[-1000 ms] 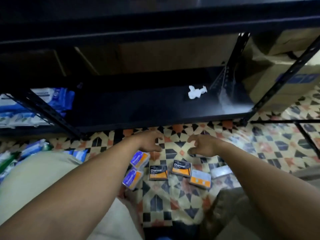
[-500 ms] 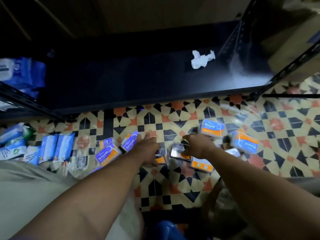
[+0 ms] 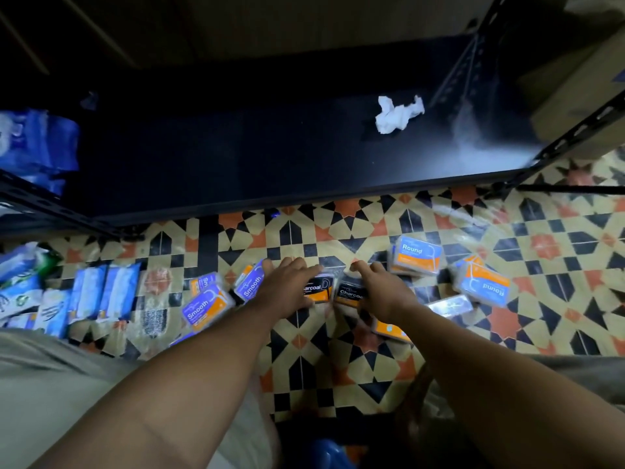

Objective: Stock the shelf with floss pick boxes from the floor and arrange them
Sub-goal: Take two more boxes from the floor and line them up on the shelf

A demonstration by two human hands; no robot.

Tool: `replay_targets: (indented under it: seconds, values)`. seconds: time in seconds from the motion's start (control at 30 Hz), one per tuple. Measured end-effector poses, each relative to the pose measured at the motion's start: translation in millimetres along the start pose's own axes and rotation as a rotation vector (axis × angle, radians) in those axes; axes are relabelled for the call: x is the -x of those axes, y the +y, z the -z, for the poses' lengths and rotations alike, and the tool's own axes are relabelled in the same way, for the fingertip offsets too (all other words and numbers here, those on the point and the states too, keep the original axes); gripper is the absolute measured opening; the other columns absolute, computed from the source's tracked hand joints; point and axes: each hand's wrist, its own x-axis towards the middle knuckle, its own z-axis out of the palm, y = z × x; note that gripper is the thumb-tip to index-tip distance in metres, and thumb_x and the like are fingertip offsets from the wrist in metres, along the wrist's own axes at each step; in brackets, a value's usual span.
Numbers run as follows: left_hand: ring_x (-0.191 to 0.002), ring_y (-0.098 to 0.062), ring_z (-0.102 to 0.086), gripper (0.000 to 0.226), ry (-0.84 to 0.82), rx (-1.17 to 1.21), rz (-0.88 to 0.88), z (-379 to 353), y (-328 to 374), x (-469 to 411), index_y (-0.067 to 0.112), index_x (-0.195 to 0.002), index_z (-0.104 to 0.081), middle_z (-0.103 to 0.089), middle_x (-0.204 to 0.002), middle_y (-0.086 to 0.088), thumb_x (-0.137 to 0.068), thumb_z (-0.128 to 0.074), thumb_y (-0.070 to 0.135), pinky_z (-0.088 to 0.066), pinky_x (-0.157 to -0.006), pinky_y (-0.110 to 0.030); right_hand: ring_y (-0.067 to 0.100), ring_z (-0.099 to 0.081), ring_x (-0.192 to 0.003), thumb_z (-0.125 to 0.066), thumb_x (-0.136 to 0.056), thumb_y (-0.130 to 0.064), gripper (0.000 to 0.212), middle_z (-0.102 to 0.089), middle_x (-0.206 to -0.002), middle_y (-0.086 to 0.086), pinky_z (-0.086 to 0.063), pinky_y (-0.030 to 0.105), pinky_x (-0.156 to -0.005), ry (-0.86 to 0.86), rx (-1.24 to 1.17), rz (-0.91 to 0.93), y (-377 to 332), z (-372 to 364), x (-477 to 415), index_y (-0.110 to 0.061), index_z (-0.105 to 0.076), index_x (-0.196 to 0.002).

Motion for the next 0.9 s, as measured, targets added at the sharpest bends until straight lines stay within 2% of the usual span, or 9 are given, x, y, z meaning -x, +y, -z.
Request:
replay_targets:
  seconds: [0.1, 0.2, 0.27, 0.37, 0.43, 0.53, 0.7, 0.9]
  values:
    - [-0.117, -0.018, -0.041, 0.065, 0.040, 0.079, 0.010, 11, 2, 2, 0.037, -0.147, -0.040, -0.051, -0.122, 0.004, -0.088, -0.067, 0.036, -0.024, -0.090, -0.039, 0.029, -0.057, -0.106, -0.071, -0.082, -0.023, 0.062, -0.047, -0.123, 0.006, -0.052, 0.039, -0.082, 0.055, -0.042, 0.007, -1, 9, 2, -0.031, -0.039, -0.135]
    - [-0.115, -0.020, -0.042, 0.064, 0.087, 0.185, 0.024, 26, 3, 6, 0.037, -0.146, -0.043, -0.054, -0.117, 0.003, -0.088, -0.068, 0.027, -0.033, -0.093, -0.038, 0.029, -0.056, -0.107, -0.070, -0.084, -0.022, 0.058, -0.049, -0.120, 0.007, -0.051, 0.039, -0.087, 0.121, -0.097, 0.029, -5, 23, 7, -0.029, -0.044, -0.135]
    - [-0.113, -0.021, -0.043, 0.063, 0.129, 0.201, 0.022, 41, 4, 9, 0.036, -0.146, -0.043, -0.055, -0.115, 0.001, -0.089, -0.067, 0.026, -0.032, -0.092, -0.032, 0.031, -0.056, -0.107, -0.069, -0.084, -0.020, 0.056, -0.052, -0.119, 0.007, -0.050, 0.038, -0.086, 0.169, -0.127, 0.046, -11, 37, 12, -0.028, -0.046, -0.135]
    - [-0.117, -0.023, -0.046, 0.063, 0.242, 0.190, 0.010, 72, 4, 17, 0.038, -0.145, -0.045, -0.057, -0.121, 0.002, -0.087, -0.067, 0.027, -0.030, -0.094, -0.029, 0.030, -0.058, -0.107, -0.065, -0.084, -0.013, 0.059, -0.055, -0.125, 0.005, -0.050, 0.035, -0.086, 0.255, -0.163, 0.080, -22, 68, 22, -0.033, -0.047, -0.136]
    - [-0.114, -0.020, -0.045, 0.062, 0.330, 0.162, 0.029, 99, 7, 25, 0.040, -0.144, -0.045, -0.057, -0.122, 0.006, -0.087, -0.068, 0.031, -0.027, -0.088, -0.030, 0.029, -0.059, -0.104, -0.064, -0.083, -0.012, 0.061, -0.057, -0.121, 0.005, -0.051, 0.035, -0.083, 0.316, -0.171, 0.111, -31, 96, 31, -0.037, -0.046, -0.136]
    - [-0.112, -0.015, -0.042, 0.060, 0.467, 0.109, 0.050, 145, 11, 45, 0.044, -0.143, -0.044, -0.055, -0.118, 0.014, -0.088, -0.067, 0.036, -0.020, -0.081, -0.035, 0.029, -0.056, -0.105, -0.063, -0.085, -0.014, 0.059, -0.051, -0.113, 0.000, -0.047, 0.035, -0.082, 0.399, -0.142, 0.185, -46, 142, 50, -0.040, -0.045, -0.135]
    - [-0.109, -0.012, -0.039, 0.056, 0.666, 0.035, 0.015, 234, 23, 88, 0.045, -0.144, -0.040, -0.053, -0.121, 0.015, -0.092, -0.062, 0.039, -0.030, -0.094, -0.042, 0.022, -0.055, -0.104, -0.064, -0.087, -0.021, 0.059, -0.049, -0.112, -0.007, -0.048, 0.041, -0.090, 0.576, -0.120, 0.292, -72, 221, 96, -0.050, -0.040, -0.132]
    - [-0.106, -0.011, -0.043, 0.057, 0.963, -0.083, -0.061, 329, 46, 140, 0.048, -0.142, -0.042, -0.055, -0.117, 0.019, -0.089, -0.064, 0.043, -0.024, -0.079, -0.038, 0.020, -0.058, -0.099, -0.070, -0.084, -0.021, 0.057, -0.050, -0.107, -0.009, -0.049, 0.038, -0.086, 0.877, -0.050, 0.466, -115, 313, 159, -0.040, -0.049, -0.133]
